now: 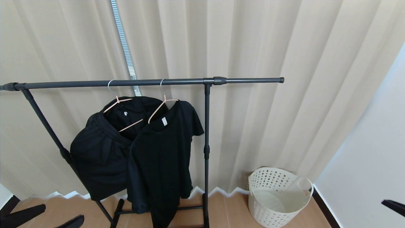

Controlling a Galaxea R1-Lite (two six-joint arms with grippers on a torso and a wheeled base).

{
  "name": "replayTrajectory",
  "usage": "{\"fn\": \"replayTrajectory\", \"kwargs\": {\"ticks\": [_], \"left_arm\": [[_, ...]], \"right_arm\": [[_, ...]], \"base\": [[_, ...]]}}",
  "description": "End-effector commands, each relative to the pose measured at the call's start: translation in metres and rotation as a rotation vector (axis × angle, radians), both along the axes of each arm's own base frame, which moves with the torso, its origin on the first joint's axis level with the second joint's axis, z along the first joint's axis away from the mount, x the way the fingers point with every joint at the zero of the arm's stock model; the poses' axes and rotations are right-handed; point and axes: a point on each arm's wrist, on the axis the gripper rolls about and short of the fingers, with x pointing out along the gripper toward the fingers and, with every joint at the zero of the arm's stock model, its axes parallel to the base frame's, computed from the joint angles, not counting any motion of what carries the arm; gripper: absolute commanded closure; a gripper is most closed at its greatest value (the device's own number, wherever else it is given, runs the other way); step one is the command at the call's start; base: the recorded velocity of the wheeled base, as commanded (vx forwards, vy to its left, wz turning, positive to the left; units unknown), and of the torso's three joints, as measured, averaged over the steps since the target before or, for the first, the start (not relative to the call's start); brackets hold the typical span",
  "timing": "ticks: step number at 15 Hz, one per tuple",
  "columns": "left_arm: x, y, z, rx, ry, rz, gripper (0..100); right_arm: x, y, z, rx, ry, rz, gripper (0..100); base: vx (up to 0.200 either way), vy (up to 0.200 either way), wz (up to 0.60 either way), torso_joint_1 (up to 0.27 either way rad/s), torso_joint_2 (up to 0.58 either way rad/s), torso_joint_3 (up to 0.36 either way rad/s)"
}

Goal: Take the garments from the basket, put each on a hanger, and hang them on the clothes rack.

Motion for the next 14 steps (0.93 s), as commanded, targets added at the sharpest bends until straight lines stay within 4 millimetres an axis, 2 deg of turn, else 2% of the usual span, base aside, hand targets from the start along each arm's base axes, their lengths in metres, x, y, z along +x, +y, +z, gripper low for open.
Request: {"fn": "replayTrajectory", "kwargs": {"ticks": [1, 3, 8, 11, 13, 14], "left_arm": [[-0.023, 0.009, -0.021, -0.003, -0.046, 0.029, 0], [-0.032, 0.011, -0.039, 0.003, -0.030, 0.030, 0], [-0.045, 0.016, -0.067, 0.029, -0.019, 0.076, 0], [-0.049, 0.018, -0.072, 0.048, -0.053, 0.130, 0], [-0.050, 0.019, -0.073, 0.115, -0.070, 0.180, 0], [-0.054, 0.020, -0.081, 0.181, -0.090, 0.228, 0]], "right_arm": [[-0.031, -0.014, -0.033, 0.006, -0.030, -0.014, 0], [-0.037, -0.016, -0.046, -0.003, -0.002, -0.018, 0], [-0.038, -0.018, -0.046, 0.000, -0.014, -0.239, 0], [-0.044, -0.020, -0.046, 0.026, -0.096, -0.316, 0], [-0.047, -0.019, -0.046, 0.033, -0.123, -0.371, 0], [-0.047, -0.019, -0.047, 0.030, -0.124, -0.411, 0]], "base": [[0.000, 0.000, 0.00, 0.000, 0.00, 0.000], [0.000, 0.000, 0.00, 0.000, 0.00, 0.000], [0.000, 0.000, 0.00, 0.000, 0.00, 0.000], [0.000, 0.000, 0.00, 0.000, 0.00, 0.000], [0.000, 0.000, 0.00, 0.000, 0.00, 0.000], [0.000, 0.000, 0.00, 0.000, 0.00, 0.000]]}}
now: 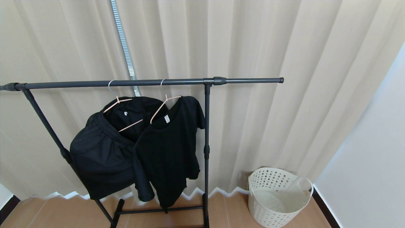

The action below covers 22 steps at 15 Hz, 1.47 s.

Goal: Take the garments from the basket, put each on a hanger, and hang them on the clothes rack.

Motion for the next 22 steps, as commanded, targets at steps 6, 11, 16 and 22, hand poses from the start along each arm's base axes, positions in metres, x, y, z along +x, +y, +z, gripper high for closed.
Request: {"fn": "replayTrajectory", "kwargs": {"ticks": [6, 11, 16, 22], "left_arm": [[-0.024, -0.002, -0.007, -0.028, -0.285, 0.222, 0], [-0.028, 0.000, -0.007, -0.068, -0.330, 0.042, 0], [-0.032, 0.002, -0.010, -0.036, -0.386, 0.172, 0], [-0.032, 0.002, -0.010, -0.036, -0.388, 0.172, 0]], "right_arm": [[-0.010, 0.002, -0.002, 0.021, -0.124, -0.150, 0], [-0.010, 0.003, -0.002, 0.034, -0.123, -0.130, 0], [-0.010, 0.004, -0.002, 0.036, -0.120, -0.061, 0], [-0.010, 0.004, -0.002, 0.062, -0.121, -0.093, 0]], "base": [[0.000, 0.000, 0.00, 0.000, 0.00, 0.000], [0.000, 0.000, 0.00, 0.000, 0.00, 0.000], [0.000, 0.000, 0.00, 0.000, 0.00, 0.000], [0.000, 0.000, 0.00, 0.000, 0.00, 0.000]]}}
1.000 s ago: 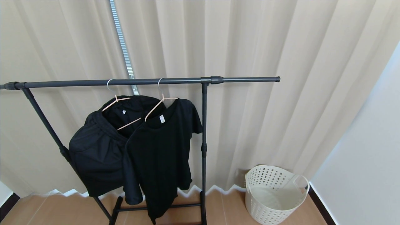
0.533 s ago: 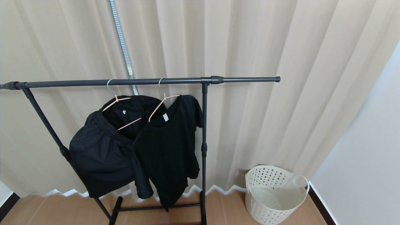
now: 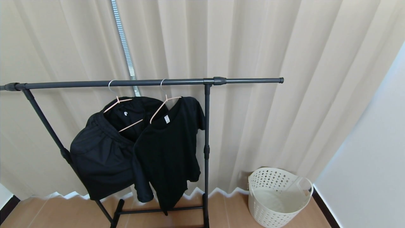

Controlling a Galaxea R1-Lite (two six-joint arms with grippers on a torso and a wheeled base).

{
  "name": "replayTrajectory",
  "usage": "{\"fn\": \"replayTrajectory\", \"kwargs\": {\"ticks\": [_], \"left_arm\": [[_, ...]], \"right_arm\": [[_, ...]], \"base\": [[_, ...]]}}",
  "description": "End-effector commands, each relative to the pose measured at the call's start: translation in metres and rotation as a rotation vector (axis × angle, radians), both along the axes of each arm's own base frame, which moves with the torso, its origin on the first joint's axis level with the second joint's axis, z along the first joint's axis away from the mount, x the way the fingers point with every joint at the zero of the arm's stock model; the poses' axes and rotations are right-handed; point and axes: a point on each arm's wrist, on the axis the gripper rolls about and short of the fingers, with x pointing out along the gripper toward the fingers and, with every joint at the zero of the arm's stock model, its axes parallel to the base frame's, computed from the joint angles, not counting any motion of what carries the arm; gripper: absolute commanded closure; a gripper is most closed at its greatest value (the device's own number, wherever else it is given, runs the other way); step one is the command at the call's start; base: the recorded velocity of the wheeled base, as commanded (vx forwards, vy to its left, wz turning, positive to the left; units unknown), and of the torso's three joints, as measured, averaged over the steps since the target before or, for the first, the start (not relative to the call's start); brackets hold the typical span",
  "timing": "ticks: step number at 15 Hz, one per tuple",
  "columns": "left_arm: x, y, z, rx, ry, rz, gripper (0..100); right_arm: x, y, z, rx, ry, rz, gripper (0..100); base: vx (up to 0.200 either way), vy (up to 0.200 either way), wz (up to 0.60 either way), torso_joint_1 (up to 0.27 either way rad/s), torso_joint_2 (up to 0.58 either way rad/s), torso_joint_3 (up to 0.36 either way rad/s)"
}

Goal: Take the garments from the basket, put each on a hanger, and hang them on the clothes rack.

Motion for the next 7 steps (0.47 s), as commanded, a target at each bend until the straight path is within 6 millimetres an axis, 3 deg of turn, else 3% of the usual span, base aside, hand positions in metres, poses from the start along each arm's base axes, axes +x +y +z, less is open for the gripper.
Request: {"fn": "replayTrajectory", "kwargs": {"ticks": [1, 7], "left_arm": [[0.0000, 0.0000, -0.0001, 0.000, 0.002, 0.001, 0], [0.0000, 0.0000, -0.0001, 0.000, 0.002, 0.001, 0]], "right_arm": [[0.0001, 0.0000, 0.0001, -0.001, 0.000, 0.001, 0], [0.0002, 0.0000, 0.0002, -0.003, 0.002, -0.001, 0]], "base": [[0.000, 0.000, 0.00, 0.000, 0.00, 0.000], [0.000, 0.000, 0.00, 0.000, 0.00, 0.000]]}}
